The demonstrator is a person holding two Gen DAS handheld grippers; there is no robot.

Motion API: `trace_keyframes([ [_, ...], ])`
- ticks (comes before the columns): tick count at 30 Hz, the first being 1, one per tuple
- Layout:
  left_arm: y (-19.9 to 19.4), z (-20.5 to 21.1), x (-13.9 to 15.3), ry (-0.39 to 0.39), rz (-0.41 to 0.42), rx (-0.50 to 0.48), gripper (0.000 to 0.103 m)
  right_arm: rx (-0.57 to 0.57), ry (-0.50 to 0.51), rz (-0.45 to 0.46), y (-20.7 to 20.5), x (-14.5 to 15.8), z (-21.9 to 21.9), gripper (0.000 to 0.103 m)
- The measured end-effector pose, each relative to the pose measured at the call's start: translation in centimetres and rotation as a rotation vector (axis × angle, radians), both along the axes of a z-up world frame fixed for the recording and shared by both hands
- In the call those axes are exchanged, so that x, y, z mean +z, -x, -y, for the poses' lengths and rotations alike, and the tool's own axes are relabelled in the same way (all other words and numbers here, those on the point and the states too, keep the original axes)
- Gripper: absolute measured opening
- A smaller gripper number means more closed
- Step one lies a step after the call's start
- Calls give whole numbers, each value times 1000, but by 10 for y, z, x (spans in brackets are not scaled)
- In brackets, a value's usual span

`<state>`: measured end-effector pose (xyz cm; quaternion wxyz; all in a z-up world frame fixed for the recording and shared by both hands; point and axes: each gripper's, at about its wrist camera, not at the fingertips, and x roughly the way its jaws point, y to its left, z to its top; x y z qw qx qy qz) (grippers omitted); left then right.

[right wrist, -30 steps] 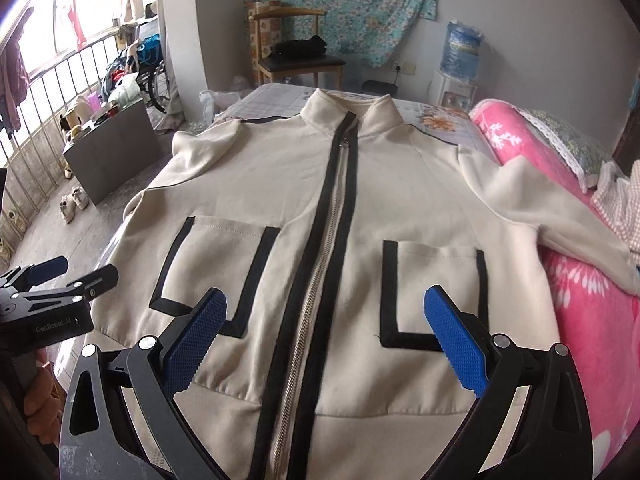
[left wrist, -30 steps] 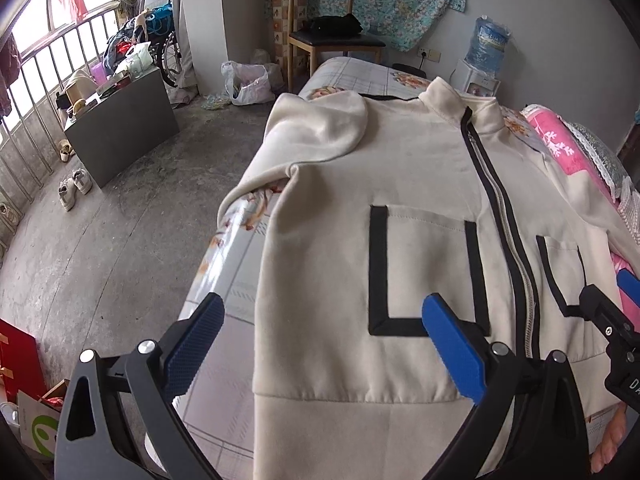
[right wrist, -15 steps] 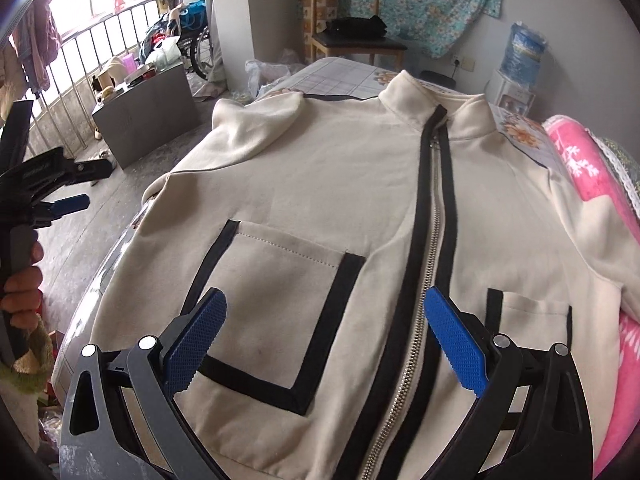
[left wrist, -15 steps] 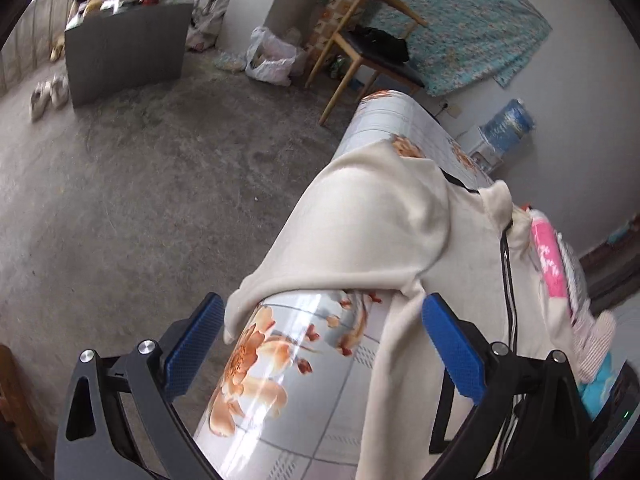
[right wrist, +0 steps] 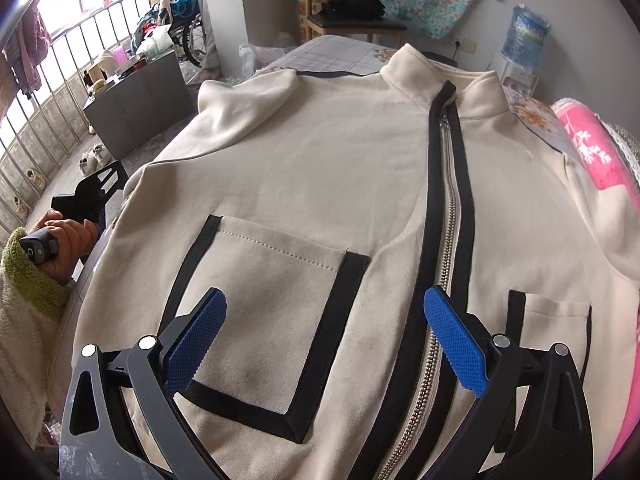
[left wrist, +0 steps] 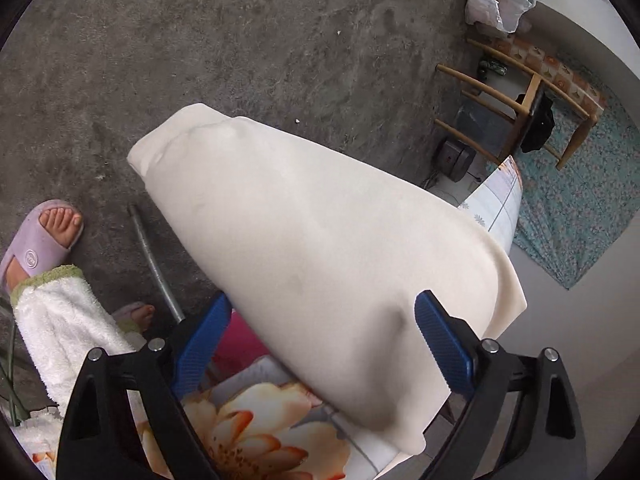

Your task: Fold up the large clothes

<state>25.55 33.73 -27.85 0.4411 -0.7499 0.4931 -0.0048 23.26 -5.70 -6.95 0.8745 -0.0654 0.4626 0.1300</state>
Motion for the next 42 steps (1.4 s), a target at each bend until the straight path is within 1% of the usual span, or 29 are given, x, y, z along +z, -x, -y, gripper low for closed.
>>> trace_keyframes([
  [1, -2, -1, -3, 4, -13, 5, 83, -4, 1, -3, 0, -1, 1, 95],
  [2, -5, -2, -5, 8, -29, 17, 75, -8, 4, -5, -1, -2, 1, 95],
  [3, -6, -5, -7, 13, -38, 31, 63, -12, 5, -6, -1, -2, 2, 95],
  [4, -6, -8, -7, 15, -45, 40, 56, -16, 6, -5, 0, -1, 4, 95],
  [6, -10, -14, -8, -10, -54, 40, 24, -26, 7, -1, 1, 0, 7, 95],
  [8, -15, -23, 1, -78, -61, 38, 10, -36, 8, 1, 2, 1, 10, 95],
  [10, -19, -35, 22, -199, -37, 39, 8, -43, 9, 5, 5, 3, 13, 95],
  [11, -20, -41, 38, -277, -23, 37, 7, -45, 10, 10, 6, 5, 15, 95],
  [13, -27, -51, 85, -481, 36, 19, 6, -51, 12, 23, 10, 9, 18, 95],
  [16, -37, -43, 175, -843, 147, -48, 6, -61, 10, 43, 17, 16, 26, 95],
  [17, -39, -29, 213, -989, 203, -82, 6, -65, 8, 51, 20, 18, 29, 95],
  [19, -38, 18, 284, -1303, 344, -169, 6, -79, 1, 65, 27, 22, 37, 95],
  [20, -35, 49, 313, -1437, 426, -219, 6, -87, -3, 71, 30, 24, 41, 95],
  [21, -30, 82, 338, -1547, 509, -274, 6, -95, -8, 76, 34, 25, 46, 95],
  [22, -25, 113, 356, -1627, 588, -332, 6, -105, -12, 79, 37, 27, 52, 95],
  [24, -11, 176, 376, -1725, 730, -461, 6, -132, -16, 84, 43, 29, 64, 95],
  [25, -5, 205, 379, -1750, 787, -534, 7, -148, -19, 86, 46, 30, 72, 95],
  [26, 1, 231, 378, -1752, 832, -605, 7, -166, -21, 88, 49, 31, 79, 95],
  [28, 14, 274, 362, -1703, 901, -742, 9, -202, -26, 93, 55, 34, 96, 95],
  [29, 18, 294, 350, -1657, 920, -807, 10, -221, -26, 95, 59, 35, 105, 95],
  [31, 24, 321, 316, -1577, 911, -933, 12, -259, -24, 97, 65, 37, 123, 95],
  [33, 28, 335, 277, -1510, 856, -1005, 24, -293, -16, 93, 71, 35, 139, 95],
  [34, 29, 338, 260, -1460, 828, -1029, 25, -308, -14, 86, 72, 33, 147, 95],
  [35, 30, 337, 246, -1415, 794, -1038, 27, -321, -13, 78, 73, 32, 155, 95],
  [36, 32, 332, 234, -1382, 762, -1037, 33, -332, -14, 71, 74, 31, 162, 95],
  [37, 36, 329, 228, -1360, 746, -1023, 36, -337, -22, 64, 74, 30, 167, 95],
  [39, 46, 315, 228, -1305, 762, -965, 45, -338, -41, 49, 71, 30, 177, 95],
  [41, 57, 301, 235, -1254, 799, -902, 48, -332, -63, 49, 66, 35, 184, 95],
  [42, 59, 292, 238, -1244, 804, -868, 48, -322, -88, 48, 62, 38, 186, 95],
])
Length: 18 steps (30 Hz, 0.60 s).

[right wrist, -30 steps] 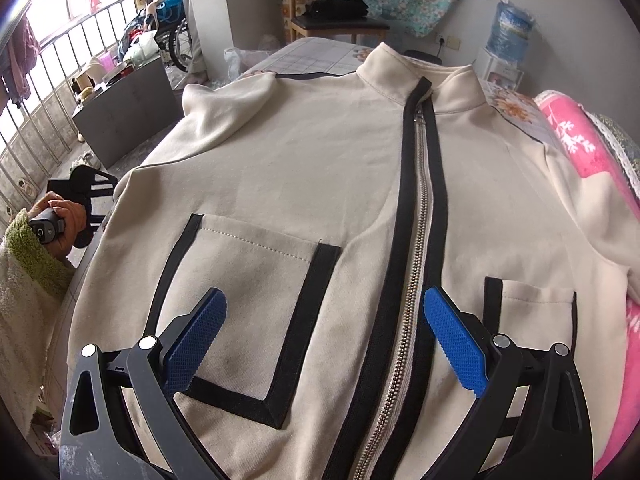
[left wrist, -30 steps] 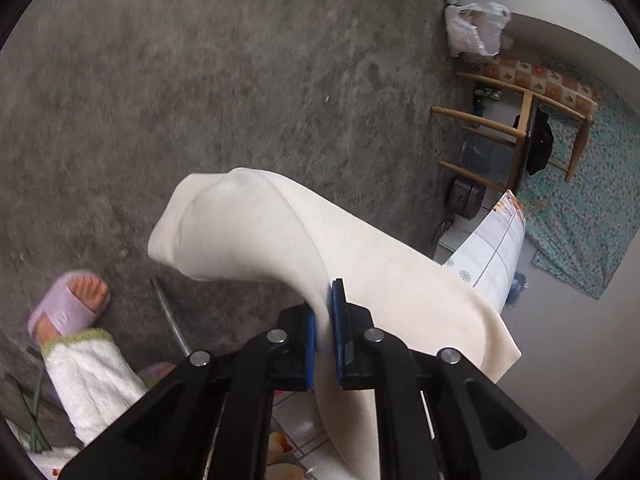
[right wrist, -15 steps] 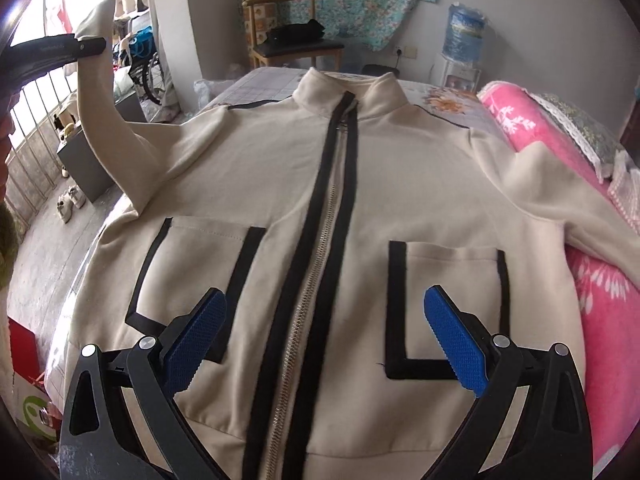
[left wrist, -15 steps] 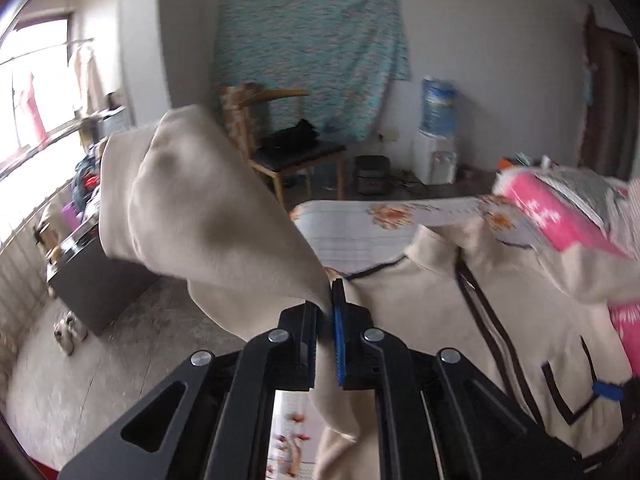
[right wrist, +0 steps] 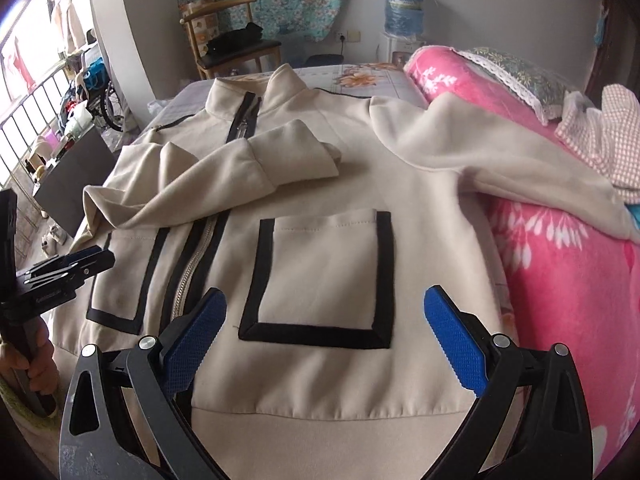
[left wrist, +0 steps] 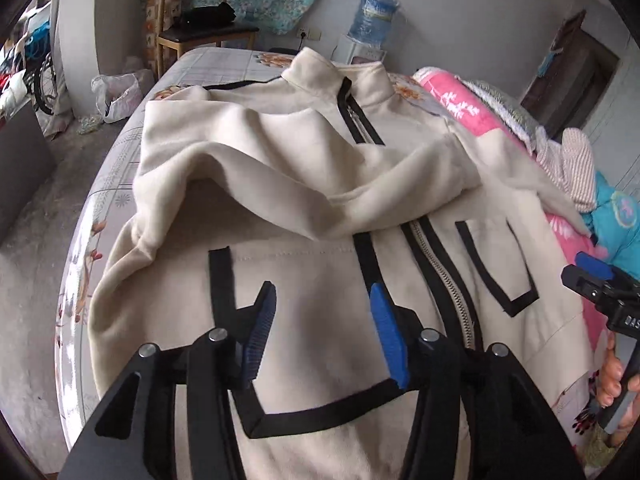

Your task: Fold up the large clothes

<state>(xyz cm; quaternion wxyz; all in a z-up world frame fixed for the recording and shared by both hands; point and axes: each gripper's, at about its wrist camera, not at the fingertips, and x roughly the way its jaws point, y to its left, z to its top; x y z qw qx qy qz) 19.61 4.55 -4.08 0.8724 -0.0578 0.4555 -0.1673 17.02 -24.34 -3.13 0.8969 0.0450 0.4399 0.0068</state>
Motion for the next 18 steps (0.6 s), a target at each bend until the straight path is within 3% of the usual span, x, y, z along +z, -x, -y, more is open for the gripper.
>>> trace_keyframes([
  [4, -2, -32, 5, -9, -4, 129, 48, 48, -175, 4, -25, 18, 10, 95],
  [7, -7, -52, -5, -68, -52, 221, 48, 71, -290, -7, -53, 30, 8, 95],
  [11, -12, -71, -21, -82, -92, 294, 43, 139, -351, -48, -100, 35, -16, 89],
  [14, -10, -78, -24, -77, -87, 310, 38, 150, -316, -80, -137, 28, -34, 75],
  [18, -8, -77, -25, -105, -74, 318, 33, 159, -284, -158, -180, 10, -52, 43],
])
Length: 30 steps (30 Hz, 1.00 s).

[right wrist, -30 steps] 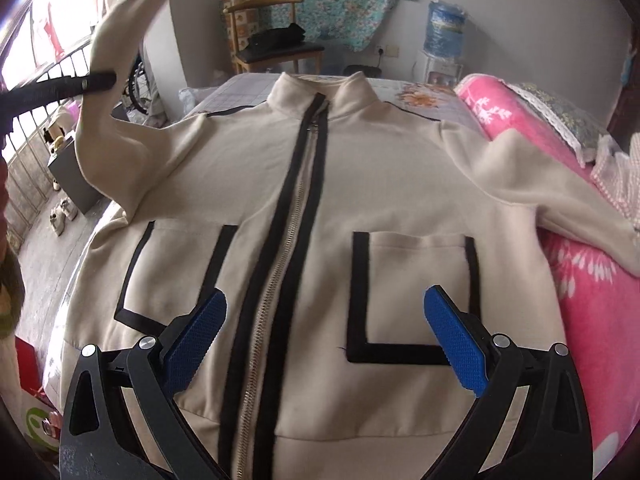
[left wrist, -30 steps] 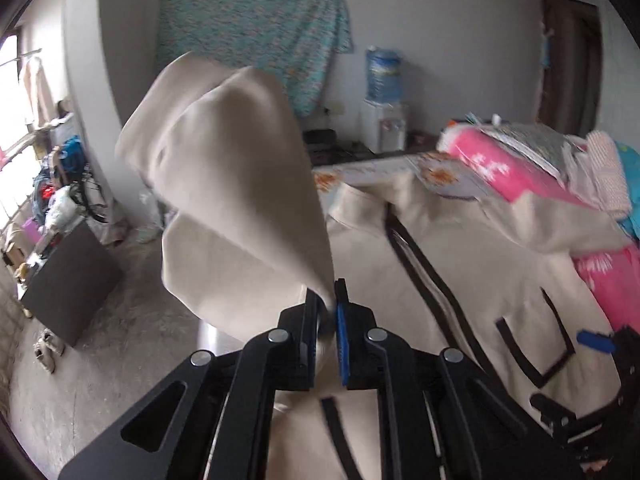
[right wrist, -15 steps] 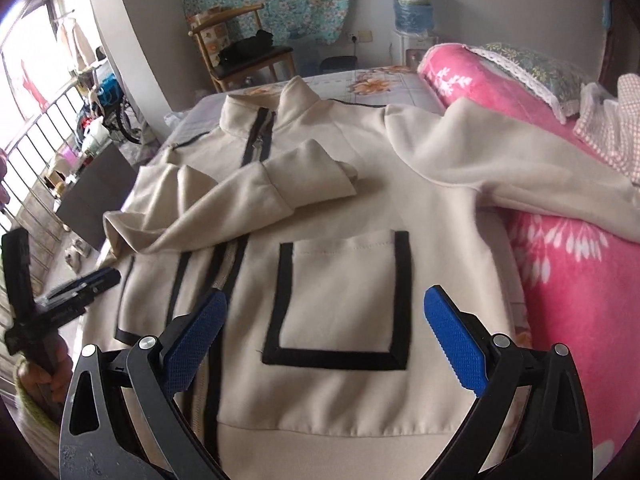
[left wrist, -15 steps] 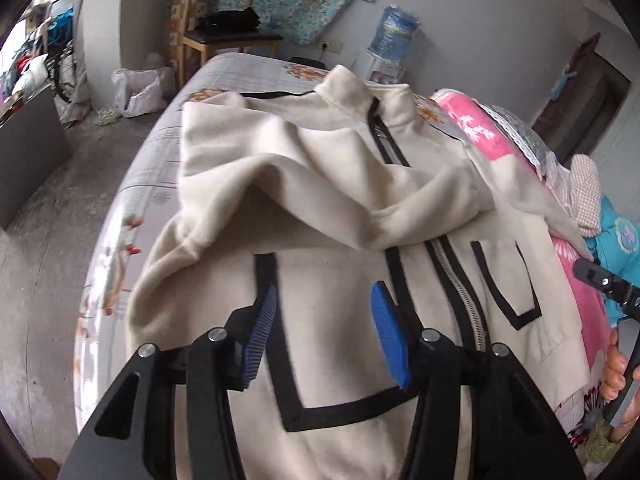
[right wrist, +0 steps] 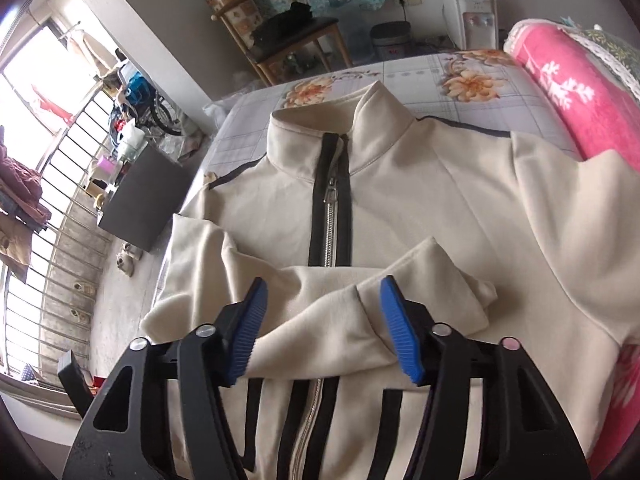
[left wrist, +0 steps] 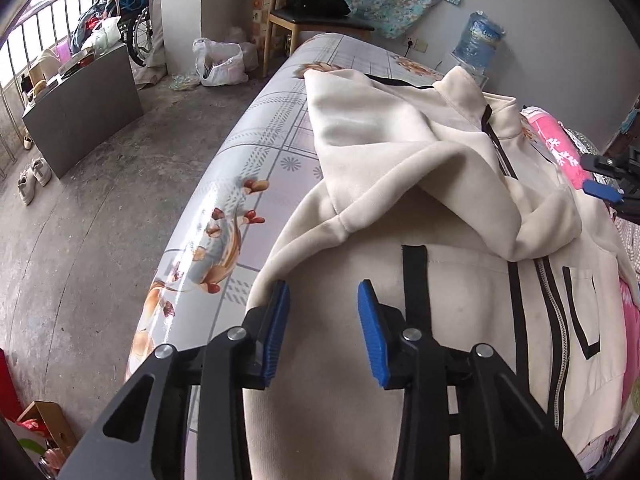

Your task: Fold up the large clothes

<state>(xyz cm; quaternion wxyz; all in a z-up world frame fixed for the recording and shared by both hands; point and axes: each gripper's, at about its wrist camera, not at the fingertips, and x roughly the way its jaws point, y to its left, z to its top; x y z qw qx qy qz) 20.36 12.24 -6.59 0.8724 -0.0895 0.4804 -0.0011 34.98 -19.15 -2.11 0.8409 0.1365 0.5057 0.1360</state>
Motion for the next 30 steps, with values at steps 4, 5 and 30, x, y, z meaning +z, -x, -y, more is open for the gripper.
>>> trace_keyframes([
  [4, 1, -2, 0, -1, 3, 4, 30, 79, 28, -80, -24, -21, -23, 30],
  [5, 0, -3, 0, 1, 3, 4, 29, 101, 58, -91, -26, -27, -29, 30],
  [30, 0, -8, 0, 6, -5, 6, 25, -112, -98, -95, 78, -13, 124, 58],
])
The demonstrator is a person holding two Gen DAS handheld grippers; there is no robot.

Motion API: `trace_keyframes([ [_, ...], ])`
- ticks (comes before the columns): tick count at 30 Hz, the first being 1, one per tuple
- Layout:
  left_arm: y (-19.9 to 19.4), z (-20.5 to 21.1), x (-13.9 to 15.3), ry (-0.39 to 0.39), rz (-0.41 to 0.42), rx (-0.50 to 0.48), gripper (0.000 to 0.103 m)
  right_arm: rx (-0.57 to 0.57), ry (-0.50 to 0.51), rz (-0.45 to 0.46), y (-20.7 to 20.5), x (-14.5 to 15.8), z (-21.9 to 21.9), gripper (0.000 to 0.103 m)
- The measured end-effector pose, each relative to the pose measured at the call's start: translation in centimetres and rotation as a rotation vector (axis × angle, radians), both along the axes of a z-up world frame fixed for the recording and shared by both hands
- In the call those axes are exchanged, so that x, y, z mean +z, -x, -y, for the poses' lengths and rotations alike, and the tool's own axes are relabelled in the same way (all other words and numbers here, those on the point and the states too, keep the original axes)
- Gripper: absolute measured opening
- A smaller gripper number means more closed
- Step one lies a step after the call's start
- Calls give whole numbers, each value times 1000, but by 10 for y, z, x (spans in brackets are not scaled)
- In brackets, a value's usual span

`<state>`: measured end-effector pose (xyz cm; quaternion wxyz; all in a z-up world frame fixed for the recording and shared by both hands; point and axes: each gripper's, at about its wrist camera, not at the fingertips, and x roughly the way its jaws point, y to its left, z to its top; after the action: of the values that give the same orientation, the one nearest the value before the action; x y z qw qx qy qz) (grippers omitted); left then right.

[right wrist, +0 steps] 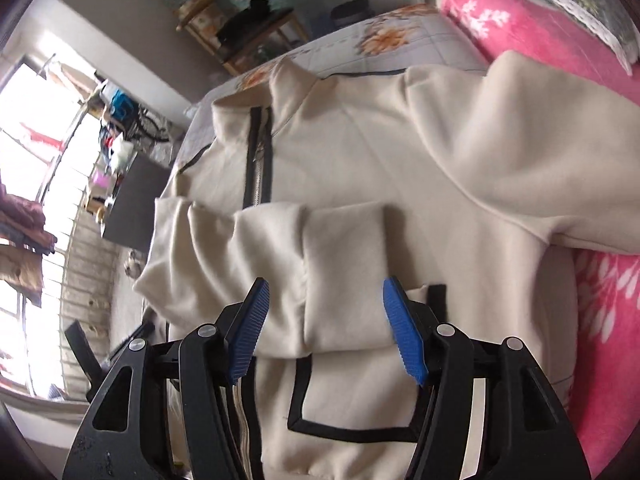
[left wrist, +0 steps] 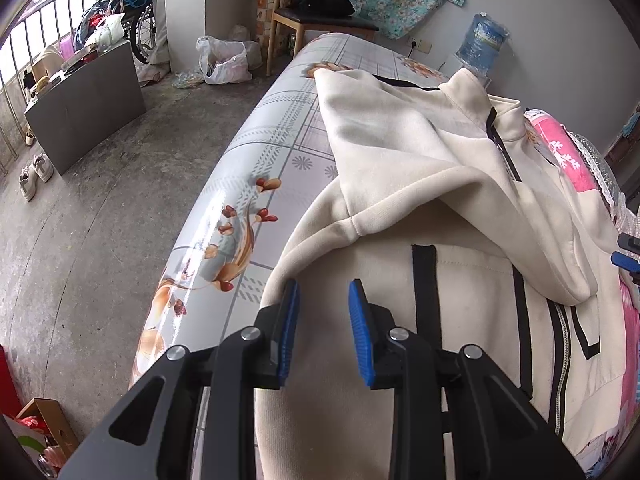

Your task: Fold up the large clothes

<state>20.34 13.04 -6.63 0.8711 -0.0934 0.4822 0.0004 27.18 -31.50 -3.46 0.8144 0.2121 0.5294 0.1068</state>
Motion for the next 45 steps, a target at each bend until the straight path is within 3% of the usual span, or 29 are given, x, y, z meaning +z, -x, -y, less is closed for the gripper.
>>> trace_keyframes([
  [3, 1, 2, -1, -14, 5, -9, 25, -23, -19, -47, -19, -20, 9, 57],
  [8, 1, 2, 0, -24, 2, -16, 25, -9, -5, -112, -44, -50, 6, 47],
  [12, 0, 3, 0, -29, 4, -19, 25, 47, 26, -98, -45, -51, -5, 41],
  [14, 0, 3, 0, -32, 7, -22, 25, 79, 115, -73, -45, -50, -17, 32],
  [17, 1, 3, 2, -36, 18, -24, 25, 125, 228, -54, -39, -49, -28, 3],
  [19, 1, 2, 2, -35, 17, -22, 25, 145, 248, -39, -40, -43, -35, 2],
  [22, 0, 2, 0, -44, 14, -12, 25, 137, 283, 49, -48, -11, -44, 2],
  [28, 0, 7, 0, -79, 4, -6, 25, 119, 312, 466, -50, 130, -71, 2],
  [30, 1, 7, 0, -81, 3, -4, 25, 100, 309, 504, -54, 147, -66, 2],
  [32, 2, 6, 0, -74, 4, -4, 25, 78, 316, 452, -65, 132, -55, 2],
  [35, 2, 2, 1, -55, 6, -13, 25, 63, 289, 276, -89, 73, -33, 2],
  [38, 2, 0, 2, -48, 7, -32, 25, 60, 259, 174, -94, 28, -18, 2],
  [45, 16, -12, 37, 13, 55, -56, 25, -18, 104, 66, -94, -12, 20, 2],
])
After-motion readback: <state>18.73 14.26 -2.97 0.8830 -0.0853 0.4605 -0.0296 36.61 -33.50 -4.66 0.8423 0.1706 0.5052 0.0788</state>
